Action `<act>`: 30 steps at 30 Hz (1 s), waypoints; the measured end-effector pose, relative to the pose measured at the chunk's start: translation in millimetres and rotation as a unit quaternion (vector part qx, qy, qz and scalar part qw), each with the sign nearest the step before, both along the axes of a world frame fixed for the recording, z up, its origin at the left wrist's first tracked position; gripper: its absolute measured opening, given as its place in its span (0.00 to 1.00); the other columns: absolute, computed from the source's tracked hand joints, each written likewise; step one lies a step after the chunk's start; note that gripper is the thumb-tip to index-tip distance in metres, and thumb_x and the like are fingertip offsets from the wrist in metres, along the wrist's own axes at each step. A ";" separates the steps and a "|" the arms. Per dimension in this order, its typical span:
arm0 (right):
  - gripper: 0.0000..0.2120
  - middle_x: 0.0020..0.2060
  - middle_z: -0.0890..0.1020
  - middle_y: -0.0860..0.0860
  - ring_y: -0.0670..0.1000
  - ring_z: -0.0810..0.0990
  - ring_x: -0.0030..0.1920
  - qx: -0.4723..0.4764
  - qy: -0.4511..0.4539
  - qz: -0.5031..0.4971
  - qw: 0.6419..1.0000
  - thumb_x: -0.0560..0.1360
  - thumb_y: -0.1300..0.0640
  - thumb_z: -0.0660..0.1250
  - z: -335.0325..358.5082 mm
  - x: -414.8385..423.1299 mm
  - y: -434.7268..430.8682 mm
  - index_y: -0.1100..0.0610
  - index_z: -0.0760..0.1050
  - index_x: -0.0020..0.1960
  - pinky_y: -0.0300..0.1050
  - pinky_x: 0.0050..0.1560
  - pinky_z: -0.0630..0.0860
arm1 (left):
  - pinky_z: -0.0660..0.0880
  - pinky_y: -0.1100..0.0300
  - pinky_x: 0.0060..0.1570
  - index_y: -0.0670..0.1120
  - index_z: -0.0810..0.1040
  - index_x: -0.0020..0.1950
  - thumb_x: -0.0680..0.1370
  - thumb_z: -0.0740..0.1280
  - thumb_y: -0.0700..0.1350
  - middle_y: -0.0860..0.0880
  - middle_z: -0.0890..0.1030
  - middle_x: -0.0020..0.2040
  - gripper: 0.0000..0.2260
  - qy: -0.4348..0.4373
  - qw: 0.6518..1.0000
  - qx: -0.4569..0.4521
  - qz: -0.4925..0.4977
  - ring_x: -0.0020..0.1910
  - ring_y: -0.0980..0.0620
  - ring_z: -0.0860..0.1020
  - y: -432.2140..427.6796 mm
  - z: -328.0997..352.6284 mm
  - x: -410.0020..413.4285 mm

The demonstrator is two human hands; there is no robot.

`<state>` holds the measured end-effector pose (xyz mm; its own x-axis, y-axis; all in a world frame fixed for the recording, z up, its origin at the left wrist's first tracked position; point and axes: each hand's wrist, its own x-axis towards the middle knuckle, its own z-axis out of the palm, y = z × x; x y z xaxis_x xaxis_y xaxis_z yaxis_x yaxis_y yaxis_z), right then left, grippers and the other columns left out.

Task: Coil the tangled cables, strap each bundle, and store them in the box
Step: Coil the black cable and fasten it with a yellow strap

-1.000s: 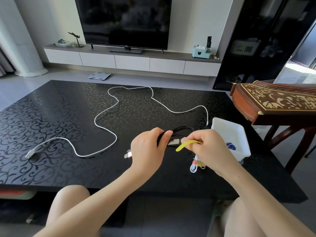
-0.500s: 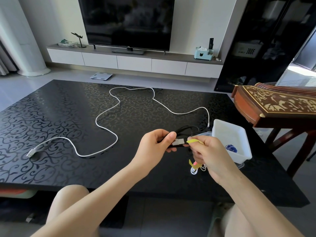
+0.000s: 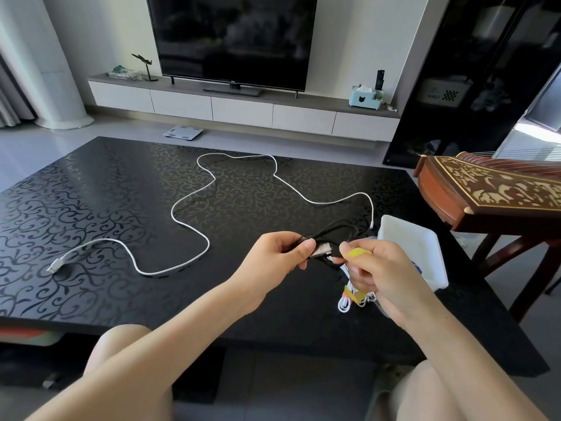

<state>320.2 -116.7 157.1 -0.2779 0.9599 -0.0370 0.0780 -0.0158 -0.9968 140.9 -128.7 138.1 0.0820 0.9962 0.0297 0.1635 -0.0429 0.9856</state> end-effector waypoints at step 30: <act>0.10 0.19 0.67 0.43 0.42 0.62 0.21 0.074 -0.128 -0.047 0.988 0.74 0.57 0.69 -7.5 -1.7 1.9 0.58 0.80 0.34 0.37 0.25 0.63 | 0.61 0.69 0.26 0.45 0.77 0.32 0.77 0.68 0.49 0.57 0.73 0.24 0.14 0.069 0.997 0.013 -0.038 0.23 0.60 0.64 3.8 0.3 3.7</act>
